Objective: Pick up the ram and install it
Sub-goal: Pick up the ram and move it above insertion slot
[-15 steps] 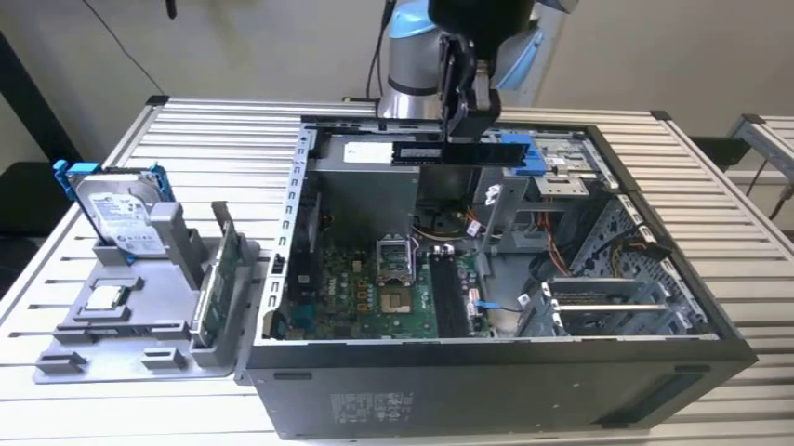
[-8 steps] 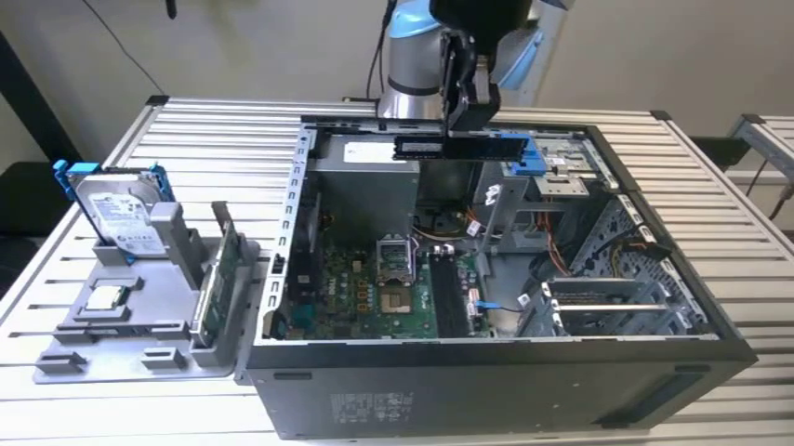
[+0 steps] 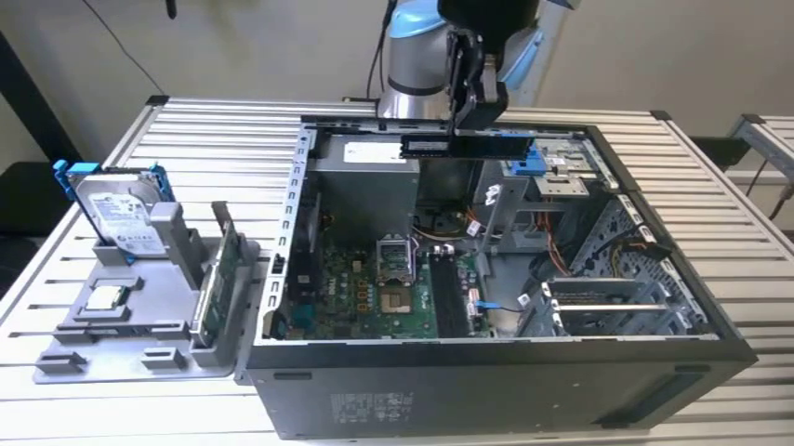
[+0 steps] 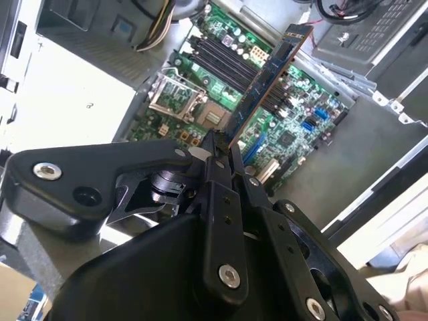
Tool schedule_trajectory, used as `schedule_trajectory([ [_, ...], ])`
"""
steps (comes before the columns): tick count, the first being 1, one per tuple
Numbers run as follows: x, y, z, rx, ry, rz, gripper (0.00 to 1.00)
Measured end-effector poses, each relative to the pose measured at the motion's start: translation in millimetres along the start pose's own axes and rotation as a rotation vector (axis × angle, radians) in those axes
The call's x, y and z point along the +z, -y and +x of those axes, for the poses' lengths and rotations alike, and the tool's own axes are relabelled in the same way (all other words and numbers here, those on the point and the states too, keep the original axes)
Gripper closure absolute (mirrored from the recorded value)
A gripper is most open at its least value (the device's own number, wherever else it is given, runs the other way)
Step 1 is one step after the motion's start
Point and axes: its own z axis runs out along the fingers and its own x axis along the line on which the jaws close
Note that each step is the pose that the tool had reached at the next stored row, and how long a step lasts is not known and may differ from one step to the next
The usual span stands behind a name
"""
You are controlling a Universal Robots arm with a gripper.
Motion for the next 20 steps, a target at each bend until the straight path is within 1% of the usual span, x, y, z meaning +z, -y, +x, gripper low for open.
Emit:
schedule_trajectory([
  [17,0.0,0.9,0.0,0.004,0.0,0.0001,0.86],
  [20,0.1,0.9,0.0,0.014,-0.0001,0.0003,0.86],
])
